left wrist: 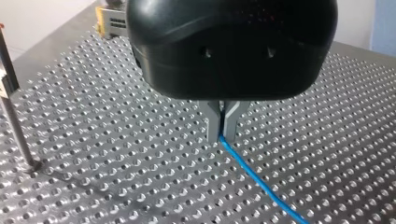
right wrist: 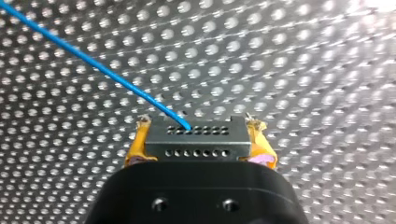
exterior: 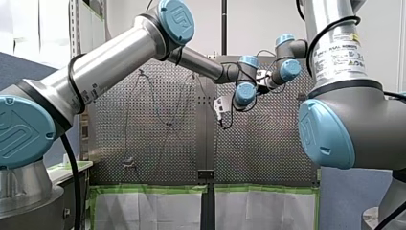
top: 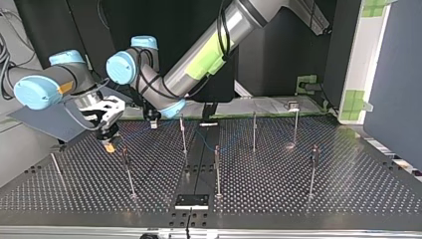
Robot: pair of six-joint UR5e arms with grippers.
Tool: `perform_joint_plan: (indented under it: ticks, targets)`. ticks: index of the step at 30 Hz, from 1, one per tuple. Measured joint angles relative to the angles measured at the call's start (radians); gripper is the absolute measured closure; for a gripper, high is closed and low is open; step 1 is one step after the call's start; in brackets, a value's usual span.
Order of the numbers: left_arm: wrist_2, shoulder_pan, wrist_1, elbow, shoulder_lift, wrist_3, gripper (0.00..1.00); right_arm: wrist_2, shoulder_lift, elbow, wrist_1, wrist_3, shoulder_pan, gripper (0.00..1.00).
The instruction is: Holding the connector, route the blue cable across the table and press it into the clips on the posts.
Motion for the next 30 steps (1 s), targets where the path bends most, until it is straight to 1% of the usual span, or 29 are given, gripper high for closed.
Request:
perform_joint_plan:
  ticks: [6,11,14,21,26,30]
  targets:
    - [0.005,-0.002,0.010,0.000,0.012,-0.002,1.00,0.000,-0.032,-0.001,0.009,0.000,0.003,1.00]
    - [0.000,-0.005,0.014,0.000,0.017,-0.011,1.00,-0.001,-0.038,-0.001,0.018,-0.001,0.012,1.00]
    - [-0.013,-0.008,0.015,0.000,0.026,-0.017,1.00,-0.001,-0.038,0.000,0.024,-0.003,0.018,1.00]
    - [-0.058,-0.012,0.010,0.000,0.051,-0.037,1.00,-0.001,-0.038,0.003,0.037,-0.007,0.031,1.00]
    - [-0.070,-0.010,0.009,0.000,0.055,-0.044,1.00,-0.001,-0.046,0.004,0.039,-0.008,0.033,1.00]
    - [-0.077,-0.008,0.011,0.000,0.056,-0.047,1.00,-0.001,-0.066,0.004,0.039,-0.004,0.034,1.00]
